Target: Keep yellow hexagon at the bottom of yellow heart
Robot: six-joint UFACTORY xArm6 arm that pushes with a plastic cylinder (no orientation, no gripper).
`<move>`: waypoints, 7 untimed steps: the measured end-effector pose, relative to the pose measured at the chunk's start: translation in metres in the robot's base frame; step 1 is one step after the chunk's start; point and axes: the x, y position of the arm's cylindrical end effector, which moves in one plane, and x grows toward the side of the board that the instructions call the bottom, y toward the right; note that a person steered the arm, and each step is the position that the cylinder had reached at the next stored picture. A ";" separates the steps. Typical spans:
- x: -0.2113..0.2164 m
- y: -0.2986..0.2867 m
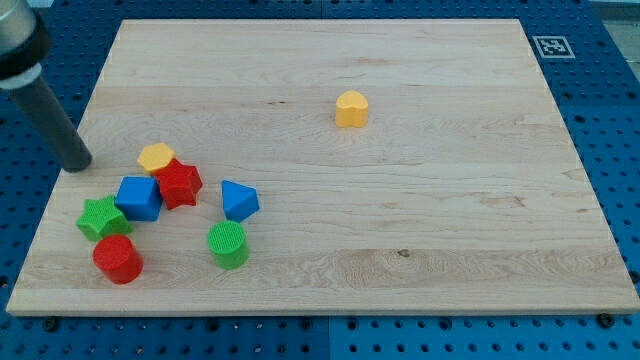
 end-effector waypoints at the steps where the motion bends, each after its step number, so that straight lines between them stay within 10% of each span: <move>1: -0.011 0.084; 3: -0.059 0.179; 5: -0.003 0.135; 7: -0.014 0.245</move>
